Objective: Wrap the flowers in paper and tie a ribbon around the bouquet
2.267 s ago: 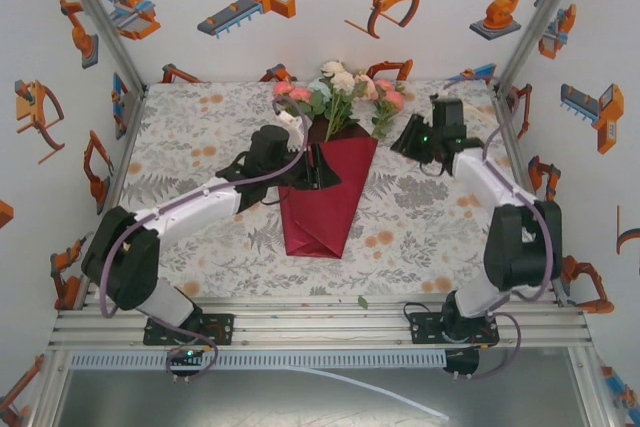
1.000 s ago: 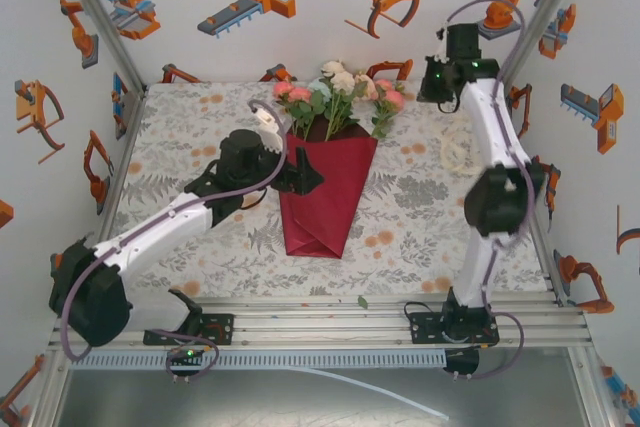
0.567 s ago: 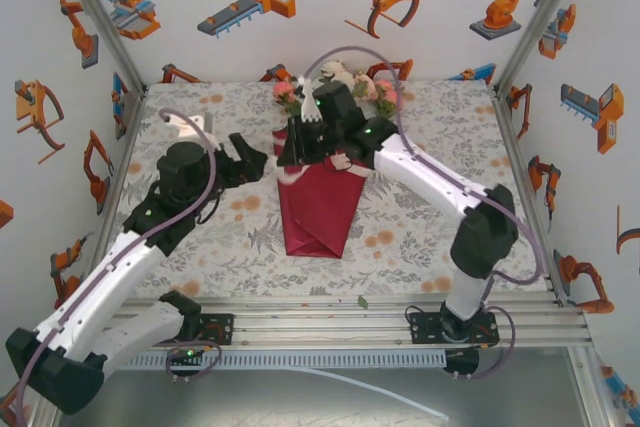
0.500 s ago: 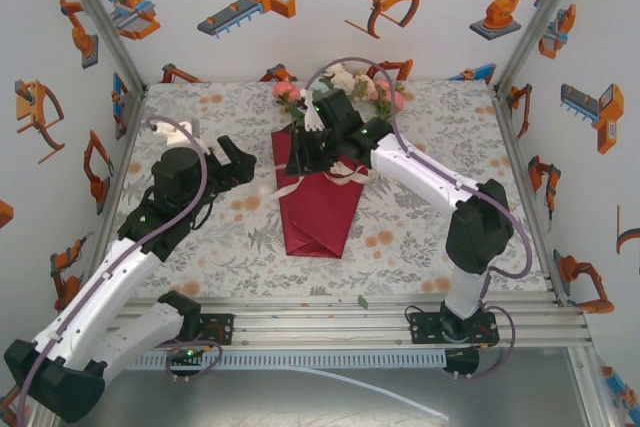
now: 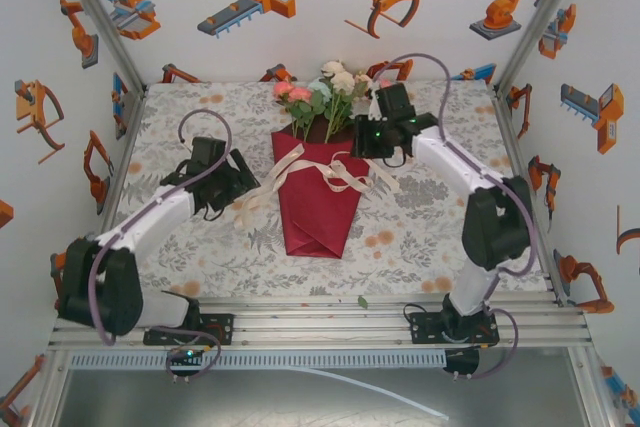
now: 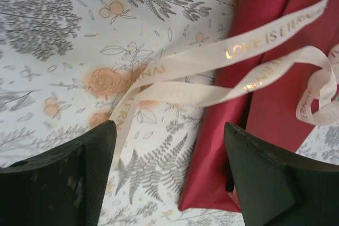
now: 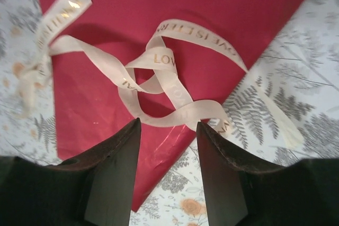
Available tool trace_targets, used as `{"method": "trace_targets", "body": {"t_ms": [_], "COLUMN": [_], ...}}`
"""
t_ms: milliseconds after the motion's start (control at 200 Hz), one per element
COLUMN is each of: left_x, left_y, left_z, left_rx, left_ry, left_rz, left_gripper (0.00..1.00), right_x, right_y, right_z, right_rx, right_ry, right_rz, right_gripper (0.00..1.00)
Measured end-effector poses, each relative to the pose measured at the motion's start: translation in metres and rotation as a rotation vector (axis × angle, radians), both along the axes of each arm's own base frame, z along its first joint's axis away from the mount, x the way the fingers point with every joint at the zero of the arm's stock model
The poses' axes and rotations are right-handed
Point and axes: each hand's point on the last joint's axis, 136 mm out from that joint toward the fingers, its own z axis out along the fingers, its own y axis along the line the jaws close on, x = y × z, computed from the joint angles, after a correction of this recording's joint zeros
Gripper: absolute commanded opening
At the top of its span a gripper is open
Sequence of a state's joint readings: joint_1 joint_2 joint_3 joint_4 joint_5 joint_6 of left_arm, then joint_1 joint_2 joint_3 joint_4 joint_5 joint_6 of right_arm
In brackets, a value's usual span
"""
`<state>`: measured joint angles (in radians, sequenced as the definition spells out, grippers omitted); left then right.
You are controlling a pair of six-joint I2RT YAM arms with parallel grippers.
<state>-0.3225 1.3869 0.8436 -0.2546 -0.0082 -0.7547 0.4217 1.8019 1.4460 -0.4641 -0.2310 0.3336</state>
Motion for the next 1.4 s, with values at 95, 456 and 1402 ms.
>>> {"method": "trace_targets", "body": {"t_ms": [95, 456, 1402], "left_x": [0.005, 0.004, -0.001], "left_y": [-0.003, 0.018, 0.102], "left_z": [-0.020, -0.037, 0.043], "left_rx": [-0.042, -0.030, -0.041], "left_ry": [0.051, 0.116, -0.056], "left_rz": [0.002, 0.098, 0.313], "left_gripper": [0.73, 0.80, 0.00], "right_x": [-0.010, -0.041, -0.066], "right_y": [0.020, 0.078, -0.053], "right_z": [-0.037, -0.077, 0.233], "right_rx": [-0.011, 0.011, 0.353], "right_ry": [0.078, 0.199, -0.470], "right_rz": [0.094, 0.374, 0.005], "right_gripper": [0.49, 0.47, 0.00]}}
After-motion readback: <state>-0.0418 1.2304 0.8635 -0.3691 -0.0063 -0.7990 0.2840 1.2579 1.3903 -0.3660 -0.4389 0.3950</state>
